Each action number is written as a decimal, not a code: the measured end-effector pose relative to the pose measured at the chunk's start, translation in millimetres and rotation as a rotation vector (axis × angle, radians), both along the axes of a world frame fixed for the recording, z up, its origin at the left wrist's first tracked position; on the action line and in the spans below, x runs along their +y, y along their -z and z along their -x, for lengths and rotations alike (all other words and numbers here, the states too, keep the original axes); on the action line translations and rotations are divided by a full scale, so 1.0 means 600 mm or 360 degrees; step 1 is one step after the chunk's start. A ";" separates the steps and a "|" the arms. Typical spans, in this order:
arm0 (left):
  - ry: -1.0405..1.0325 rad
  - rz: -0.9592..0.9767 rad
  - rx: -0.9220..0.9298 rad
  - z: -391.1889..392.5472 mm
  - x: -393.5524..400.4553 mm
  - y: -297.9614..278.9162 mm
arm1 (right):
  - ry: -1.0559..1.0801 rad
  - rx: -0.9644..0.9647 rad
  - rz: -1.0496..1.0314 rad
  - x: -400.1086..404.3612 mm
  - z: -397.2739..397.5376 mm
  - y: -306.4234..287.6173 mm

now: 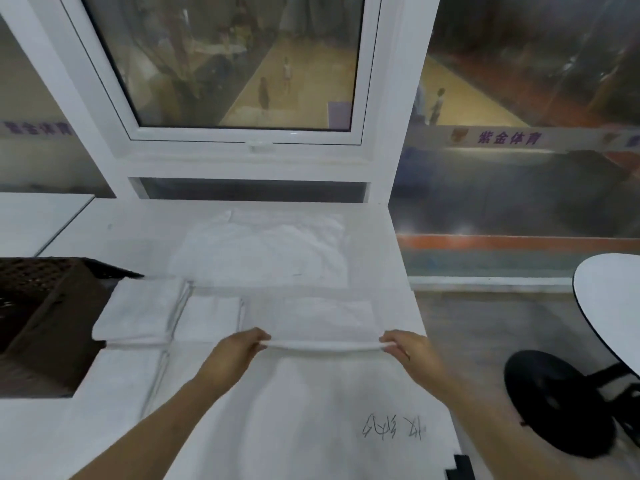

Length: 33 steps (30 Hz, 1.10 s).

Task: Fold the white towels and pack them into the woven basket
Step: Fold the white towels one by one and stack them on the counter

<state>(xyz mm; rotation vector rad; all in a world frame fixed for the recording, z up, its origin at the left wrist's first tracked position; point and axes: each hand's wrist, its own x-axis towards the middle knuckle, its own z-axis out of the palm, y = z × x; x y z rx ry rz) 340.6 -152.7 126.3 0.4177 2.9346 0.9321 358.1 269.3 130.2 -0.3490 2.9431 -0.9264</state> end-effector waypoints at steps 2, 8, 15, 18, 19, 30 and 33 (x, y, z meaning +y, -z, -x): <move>-0.0015 0.0027 -0.0150 -0.057 -0.003 0.063 | -0.0038 -0.0173 -0.0002 -0.004 -0.047 0.042; -0.0089 0.0040 -0.0333 -0.159 0.022 0.126 | -0.0026 -0.0480 0.0014 -0.003 -0.125 0.088; -0.0261 -0.0220 -0.0295 -0.122 0.045 0.108 | 0.0099 -0.0463 0.0132 -0.005 -0.092 0.079; -0.0377 -0.0308 -0.0286 -0.080 0.053 0.101 | 0.0162 -0.0400 0.0160 -0.011 -0.050 0.073; -0.0404 -0.0321 -0.0275 -0.064 0.055 0.099 | 0.0173 -0.0373 0.0167 -0.013 -0.034 0.072; -0.0475 -0.0392 -0.0376 0.119 0.062 0.143 | 0.0283 -0.0345 -0.0017 -0.037 0.142 0.130; -0.0518 -0.0396 -0.0393 0.159 0.065 0.167 | 0.0294 -0.0338 -0.0233 -0.045 0.176 0.162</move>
